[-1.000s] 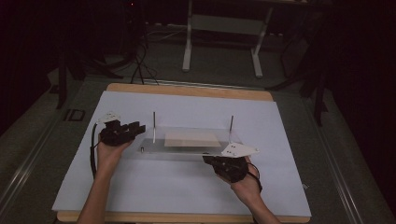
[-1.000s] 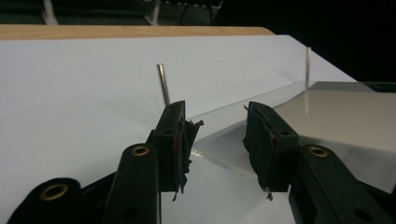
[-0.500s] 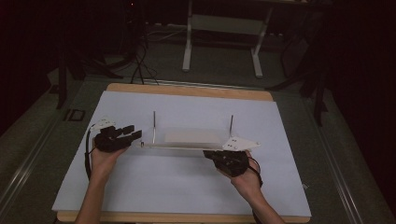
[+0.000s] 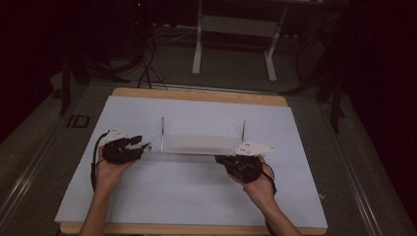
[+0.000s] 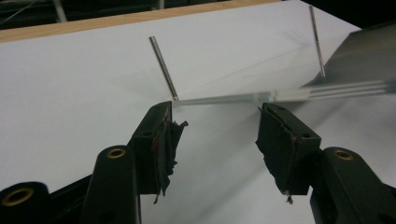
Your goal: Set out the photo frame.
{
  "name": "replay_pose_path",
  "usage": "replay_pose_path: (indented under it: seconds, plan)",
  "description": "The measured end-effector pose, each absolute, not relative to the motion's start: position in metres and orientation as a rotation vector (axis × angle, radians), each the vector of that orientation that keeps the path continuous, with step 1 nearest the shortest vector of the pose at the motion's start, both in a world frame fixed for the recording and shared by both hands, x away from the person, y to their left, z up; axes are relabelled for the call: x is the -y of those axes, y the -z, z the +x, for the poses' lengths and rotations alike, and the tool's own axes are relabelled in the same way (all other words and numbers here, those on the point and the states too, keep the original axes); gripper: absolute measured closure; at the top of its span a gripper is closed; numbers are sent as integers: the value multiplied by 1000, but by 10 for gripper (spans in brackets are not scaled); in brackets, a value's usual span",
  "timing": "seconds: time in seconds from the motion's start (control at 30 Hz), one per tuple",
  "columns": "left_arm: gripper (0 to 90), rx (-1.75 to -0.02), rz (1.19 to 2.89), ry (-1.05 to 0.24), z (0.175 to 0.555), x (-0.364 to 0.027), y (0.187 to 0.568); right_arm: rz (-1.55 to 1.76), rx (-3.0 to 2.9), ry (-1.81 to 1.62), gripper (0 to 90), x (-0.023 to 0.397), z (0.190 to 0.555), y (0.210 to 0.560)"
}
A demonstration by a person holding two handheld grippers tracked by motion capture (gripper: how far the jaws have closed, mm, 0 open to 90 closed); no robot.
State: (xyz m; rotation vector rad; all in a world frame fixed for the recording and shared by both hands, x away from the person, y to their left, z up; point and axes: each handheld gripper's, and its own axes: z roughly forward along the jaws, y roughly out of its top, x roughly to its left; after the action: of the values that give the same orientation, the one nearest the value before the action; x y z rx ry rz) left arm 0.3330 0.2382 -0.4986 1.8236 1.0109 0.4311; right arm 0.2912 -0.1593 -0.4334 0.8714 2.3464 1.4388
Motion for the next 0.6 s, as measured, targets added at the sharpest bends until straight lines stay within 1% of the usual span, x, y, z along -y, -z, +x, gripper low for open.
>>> replay_pose_path:
  seconds: [0.17, 0.27, 0.37, 0.6]
  plan:
    - [435, -938, 1838, -445, 330, -230, 496, 876, -2339, -1438, 900, 160, 296, 431]
    - [401, -910, 1834, -454, 330, -224, 495, 877, -2335, -1438, 900, 159, 298, 429]
    - [346, -880, 1824, -455, 331, -218, 492, 882, -2327, -1442, 900, 159, 300, 427]
    - [322, -818, 1807, -473, 335, -206, 485, 892, -2316, -1446, 900, 158, 305, 423]
